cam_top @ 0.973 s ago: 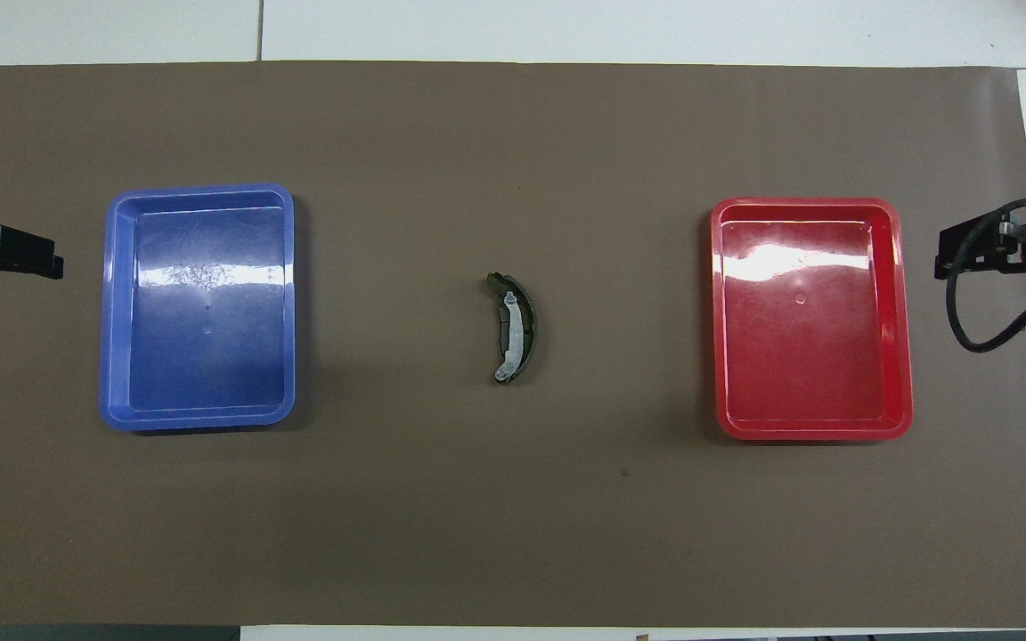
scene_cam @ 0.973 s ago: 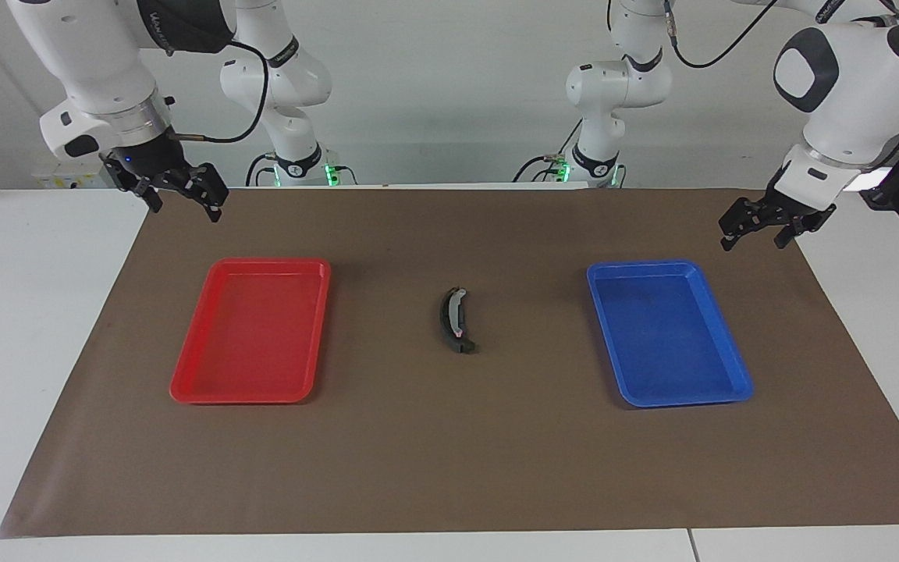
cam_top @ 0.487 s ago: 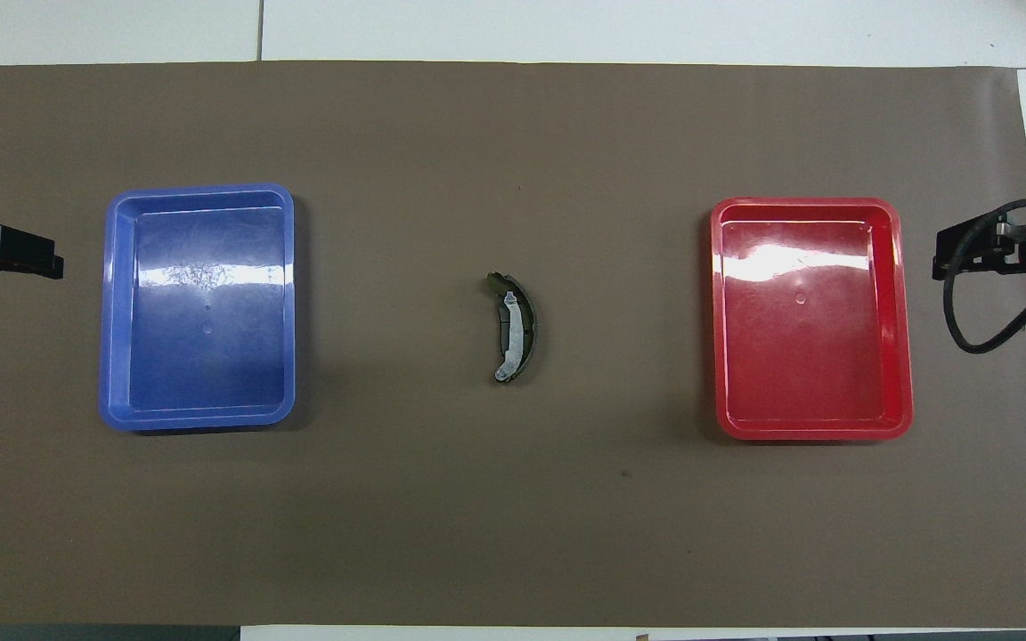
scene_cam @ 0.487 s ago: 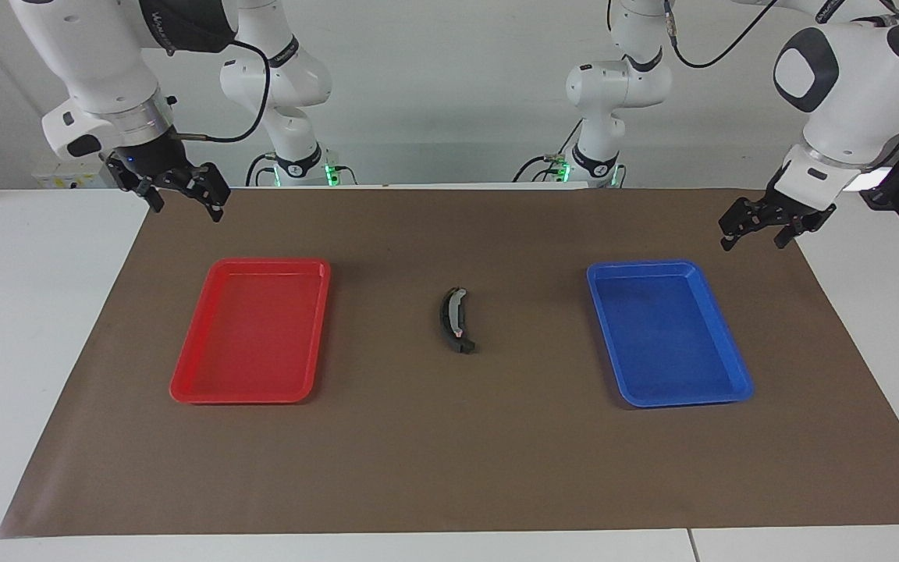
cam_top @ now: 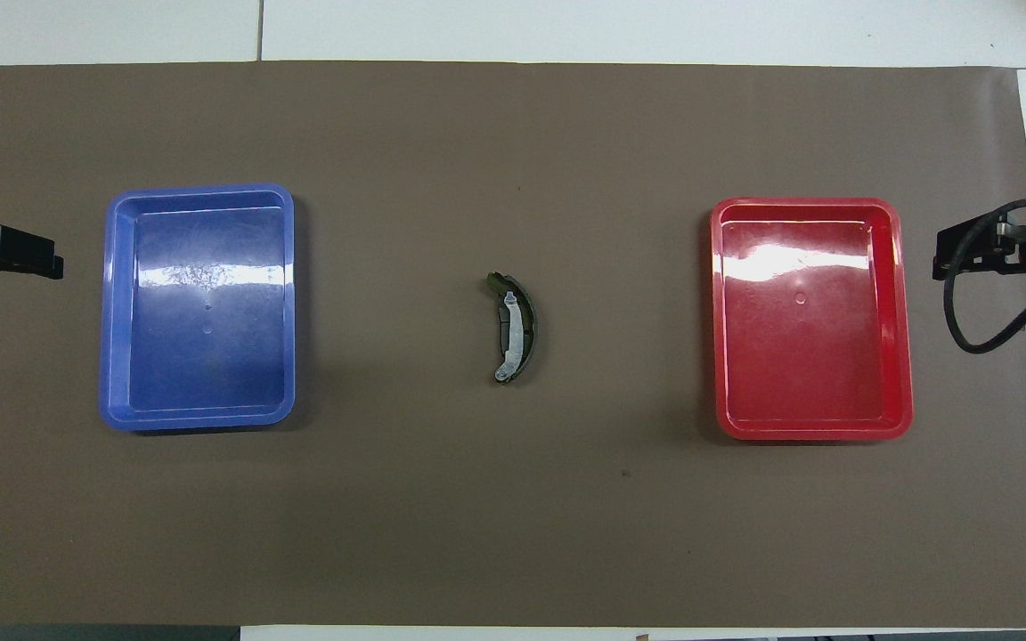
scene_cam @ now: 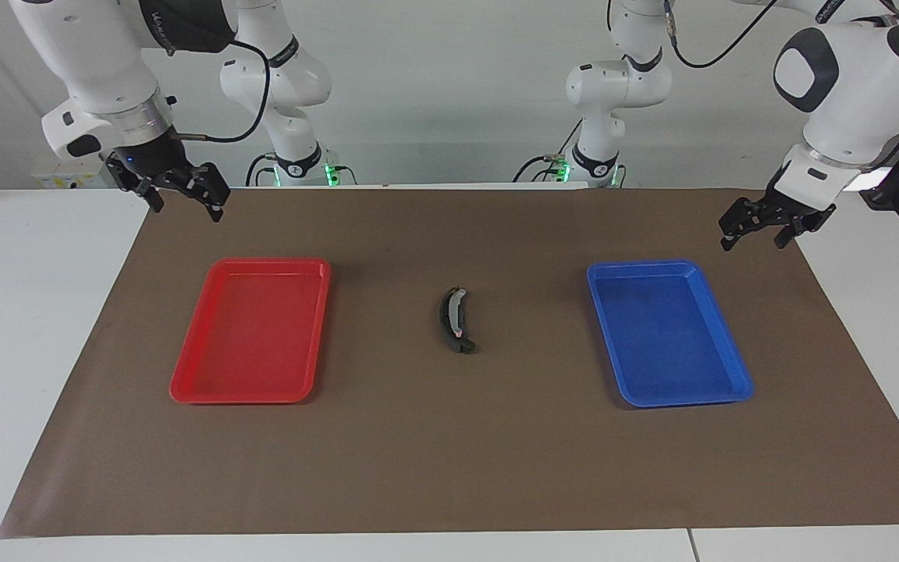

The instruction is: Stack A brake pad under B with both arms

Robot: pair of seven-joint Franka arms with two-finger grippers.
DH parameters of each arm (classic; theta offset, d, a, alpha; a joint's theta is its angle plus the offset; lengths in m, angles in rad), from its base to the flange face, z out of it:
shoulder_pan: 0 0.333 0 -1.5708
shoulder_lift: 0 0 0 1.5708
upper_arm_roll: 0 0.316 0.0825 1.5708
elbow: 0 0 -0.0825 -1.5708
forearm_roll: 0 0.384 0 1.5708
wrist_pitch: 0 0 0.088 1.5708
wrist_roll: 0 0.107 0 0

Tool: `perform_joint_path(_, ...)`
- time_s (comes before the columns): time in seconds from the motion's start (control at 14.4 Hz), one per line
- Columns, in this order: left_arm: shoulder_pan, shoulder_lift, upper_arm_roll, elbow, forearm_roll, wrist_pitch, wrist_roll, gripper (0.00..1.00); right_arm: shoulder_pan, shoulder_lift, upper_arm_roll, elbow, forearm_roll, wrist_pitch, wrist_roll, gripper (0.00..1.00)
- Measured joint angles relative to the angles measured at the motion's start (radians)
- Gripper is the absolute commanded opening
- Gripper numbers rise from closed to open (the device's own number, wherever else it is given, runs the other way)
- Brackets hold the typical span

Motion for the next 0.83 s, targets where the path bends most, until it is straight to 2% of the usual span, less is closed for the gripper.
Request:
perform_joint_path(0.35,0.0,0.0,0.0,0.0,0.0,0.0,0.0,0.99,0.065,0.0,-0.047,0.0,0.0,0.0,0.0,1.0)
perform_joint_path(0.83,0.0,0.0,0.0,0.0,0.0,0.0,0.0,0.99,0.064,-0.001,-0.058,0.007,-0.001,-0.012,-0.113,1.0)
